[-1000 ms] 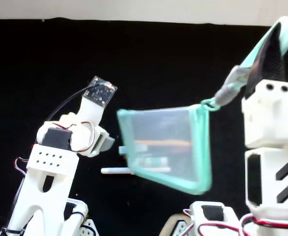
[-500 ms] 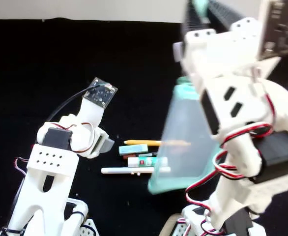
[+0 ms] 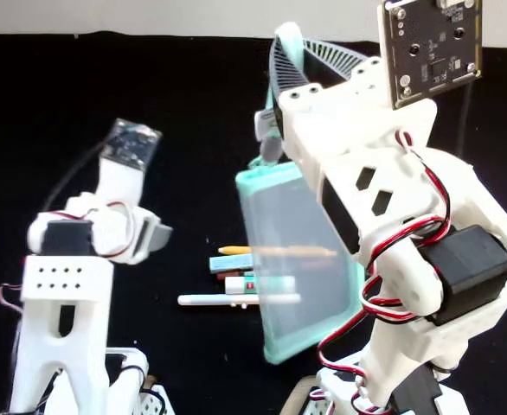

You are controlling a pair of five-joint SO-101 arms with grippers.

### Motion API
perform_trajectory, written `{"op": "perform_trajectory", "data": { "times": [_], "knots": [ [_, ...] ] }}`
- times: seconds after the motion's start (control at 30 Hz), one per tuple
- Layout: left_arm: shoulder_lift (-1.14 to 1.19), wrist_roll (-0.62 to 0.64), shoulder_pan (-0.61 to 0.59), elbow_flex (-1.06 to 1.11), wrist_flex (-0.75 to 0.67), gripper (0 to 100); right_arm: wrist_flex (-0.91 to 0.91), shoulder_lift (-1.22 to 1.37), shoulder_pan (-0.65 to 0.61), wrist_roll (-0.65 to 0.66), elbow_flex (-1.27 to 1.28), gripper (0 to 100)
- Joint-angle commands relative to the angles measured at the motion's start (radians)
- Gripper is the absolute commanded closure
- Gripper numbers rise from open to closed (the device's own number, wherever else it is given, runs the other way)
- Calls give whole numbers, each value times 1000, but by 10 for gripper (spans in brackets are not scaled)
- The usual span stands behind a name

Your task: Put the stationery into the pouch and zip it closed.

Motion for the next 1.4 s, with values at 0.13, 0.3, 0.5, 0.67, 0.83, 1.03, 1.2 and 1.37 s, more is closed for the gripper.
{"op": "perform_trajectory", "data": {
  "times": [0.13,0.3,0.5,0.67,0.83,1.03,1.2,1.37],
  "knots": [
    [-8,140,-13,-302,184,723,79,-90,-10,-9,-28,989],
    [-8,213,58,-516,301,723,125,-200,-8,-9,-19,989],
    [-1,292,275,-684,423,723,173,-269,-8,-6,-19,989],
    [-1,319,351,-699,454,723,191,-303,82,-8,-19,989],
    [1,350,354,-707,456,723,202,-328,139,-9,-19,989],
    [1,388,470,-707,453,723,225,-335,139,-9,-19,991],
    [1,390,532,-779,453,723,225,-337,139,-9,-18,991],
    [15,390,535,-840,451,723,239,-337,139,-11,-18,991]
  ]
}}
